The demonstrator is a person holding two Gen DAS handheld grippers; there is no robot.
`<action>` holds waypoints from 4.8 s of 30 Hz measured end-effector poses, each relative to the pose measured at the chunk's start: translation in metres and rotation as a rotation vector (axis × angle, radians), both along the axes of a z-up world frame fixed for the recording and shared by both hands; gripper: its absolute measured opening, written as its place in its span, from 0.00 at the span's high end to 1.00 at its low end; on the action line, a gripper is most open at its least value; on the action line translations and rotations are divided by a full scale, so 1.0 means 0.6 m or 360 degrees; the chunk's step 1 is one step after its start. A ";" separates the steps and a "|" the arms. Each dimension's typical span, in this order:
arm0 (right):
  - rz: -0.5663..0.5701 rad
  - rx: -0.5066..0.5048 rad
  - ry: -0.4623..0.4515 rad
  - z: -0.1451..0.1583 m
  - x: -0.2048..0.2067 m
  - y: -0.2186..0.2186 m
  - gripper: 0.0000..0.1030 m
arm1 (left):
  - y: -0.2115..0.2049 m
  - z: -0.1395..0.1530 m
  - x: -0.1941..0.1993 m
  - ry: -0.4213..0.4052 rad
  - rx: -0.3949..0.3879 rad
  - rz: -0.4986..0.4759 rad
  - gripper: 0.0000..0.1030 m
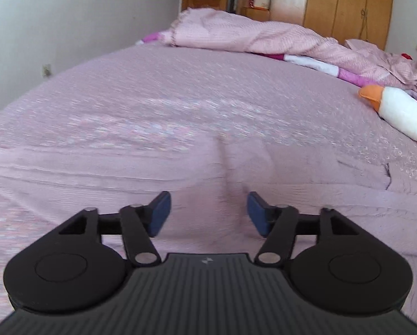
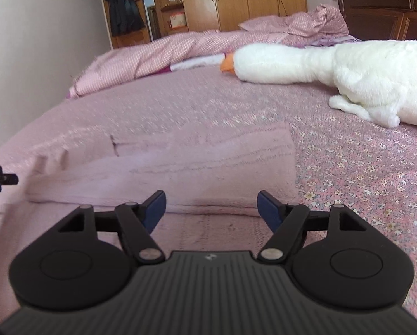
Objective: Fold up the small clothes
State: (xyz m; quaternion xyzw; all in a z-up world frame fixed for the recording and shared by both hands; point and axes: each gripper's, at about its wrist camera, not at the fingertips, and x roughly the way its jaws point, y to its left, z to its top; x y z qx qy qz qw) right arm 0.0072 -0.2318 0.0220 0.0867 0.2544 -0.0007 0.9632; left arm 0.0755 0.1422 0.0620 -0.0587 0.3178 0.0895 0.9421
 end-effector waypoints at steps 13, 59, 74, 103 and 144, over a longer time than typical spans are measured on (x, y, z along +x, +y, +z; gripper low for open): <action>0.0100 0.0105 0.0094 -0.009 -0.070 0.045 0.28 | 0.173 -0.005 -0.081 0.0091 -0.0150 0.0380 0.10; 0.0058 0.0044 0.0125 -0.020 -0.080 0.060 0.28 | 0.267 0.052 0.017 -0.0338 -0.0501 0.0348 0.85; 0.0038 0.0101 0.0095 -0.019 -0.083 0.044 0.29 | 0.128 0.136 0.021 -0.0443 -0.0502 -0.0085 0.85; -0.0054 0.0210 0.0124 -0.040 -0.082 -0.006 0.28 | -0.294 0.033 0.081 0.0019 -0.0532 -0.0800 0.85; 0.0213 0.0571 0.0243 0.019 0.096 0.068 0.27 | -0.054 -0.022 -0.050 0.0292 -0.0143 -0.0345 0.26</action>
